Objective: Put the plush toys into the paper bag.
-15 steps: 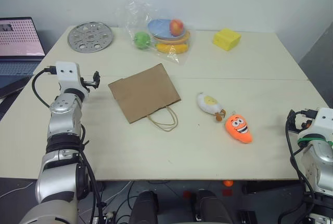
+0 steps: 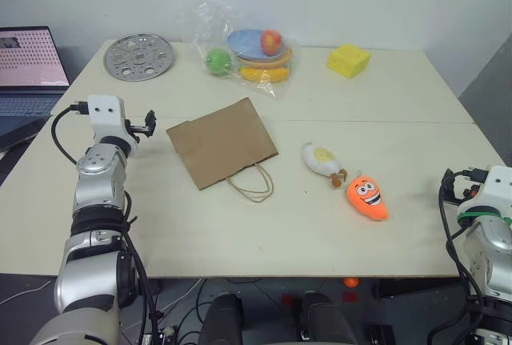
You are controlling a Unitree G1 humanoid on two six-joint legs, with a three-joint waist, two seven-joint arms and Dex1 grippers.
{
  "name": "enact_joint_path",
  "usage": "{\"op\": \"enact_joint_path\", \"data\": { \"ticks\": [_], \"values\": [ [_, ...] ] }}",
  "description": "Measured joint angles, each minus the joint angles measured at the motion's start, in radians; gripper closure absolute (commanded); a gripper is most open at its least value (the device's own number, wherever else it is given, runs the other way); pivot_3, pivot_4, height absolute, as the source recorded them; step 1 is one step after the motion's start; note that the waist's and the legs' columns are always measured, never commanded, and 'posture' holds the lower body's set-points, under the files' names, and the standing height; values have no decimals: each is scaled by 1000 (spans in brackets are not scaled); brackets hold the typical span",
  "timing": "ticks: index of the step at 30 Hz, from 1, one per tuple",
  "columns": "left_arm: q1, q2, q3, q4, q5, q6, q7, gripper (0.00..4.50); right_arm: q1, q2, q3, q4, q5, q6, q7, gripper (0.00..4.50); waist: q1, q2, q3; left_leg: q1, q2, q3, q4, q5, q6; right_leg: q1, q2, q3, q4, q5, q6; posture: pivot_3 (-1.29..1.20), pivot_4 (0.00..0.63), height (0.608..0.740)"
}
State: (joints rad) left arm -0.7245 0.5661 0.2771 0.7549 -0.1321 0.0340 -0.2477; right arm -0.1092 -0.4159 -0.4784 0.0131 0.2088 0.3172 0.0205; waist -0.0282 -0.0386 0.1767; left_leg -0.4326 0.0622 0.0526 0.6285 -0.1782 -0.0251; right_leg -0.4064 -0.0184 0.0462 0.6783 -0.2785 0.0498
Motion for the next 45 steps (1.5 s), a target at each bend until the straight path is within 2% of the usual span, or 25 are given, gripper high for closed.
{"op": "enact_joint_path", "data": {
  "ticks": [7,14,18,21,24,29,34,39,42,45],
  "values": [
    [5,0,7,-18,-8,3,0,51,-18,0,2,0,-1,0,1,0,0,0,0,0,0,0,0,0,0,0,0,0,0,0,0,0,150,740],
    [5,10,44,-140,-119,72,-108,51,-60,-46,33,-20,9,25,52,0,-1,0,0,0,0,0,0,0,0,0,0,0,0,0,0,0,150,740],
    [-27,76,-45,-299,-164,152,-353,51,-109,-168,106,-109,61,94,223,0,-2,0,0,0,0,0,0,0,0,0,0,1,0,0,0,0,150,740],
    [-41,110,-122,-440,-215,255,-528,51,-135,-239,154,-200,168,178,390,0,-1,0,0,0,0,0,0,0,0,0,0,0,0,0,0,0,150,740],
    [2,155,-216,-570,-250,330,-711,51,-126,-305,188,-304,301,288,550,0,-1,0,0,0,0,-1,-2,0,0,0,1,-1,0,0,0,0,150,740],
    [120,197,-345,-710,-244,334,-900,51,-55,-390,218,-497,479,451,679,0,-1,0,0,0,1,-3,-2,0,0,0,1,-2,0,-2,-3,0,150,740],
    [211,183,-433,-768,-164,270,-915,51,-39,-403,278,-656,578,551,678,0,-1,0,0,0,1,-2,1,0,0,0,0,-1,0,-4,-7,0,150,740],
    [231,148,-465,-760,-68,195,-851,51,-61,-404,289,-688,583,574,631,0,0,0,0,0,1,1,2,0,1,1,-3,1,-2,-4,-9,0,150,740],
    [237,78,-470,-701,-23,156,-793,51,-66,-393,289,-695,591,591,592,0,3,0,0,-1,1,1,2,0,1,1,-4,0,-2,-3,-7,0,150,740],
    [237,65,-488,-643,19,110,-783,51,-67,-391,283,-706,602,597,568,0,2,0,0,-2,0,2,1,0,1,0,-3,0,-3,-2,-6,0,150,740]
  ]
}}
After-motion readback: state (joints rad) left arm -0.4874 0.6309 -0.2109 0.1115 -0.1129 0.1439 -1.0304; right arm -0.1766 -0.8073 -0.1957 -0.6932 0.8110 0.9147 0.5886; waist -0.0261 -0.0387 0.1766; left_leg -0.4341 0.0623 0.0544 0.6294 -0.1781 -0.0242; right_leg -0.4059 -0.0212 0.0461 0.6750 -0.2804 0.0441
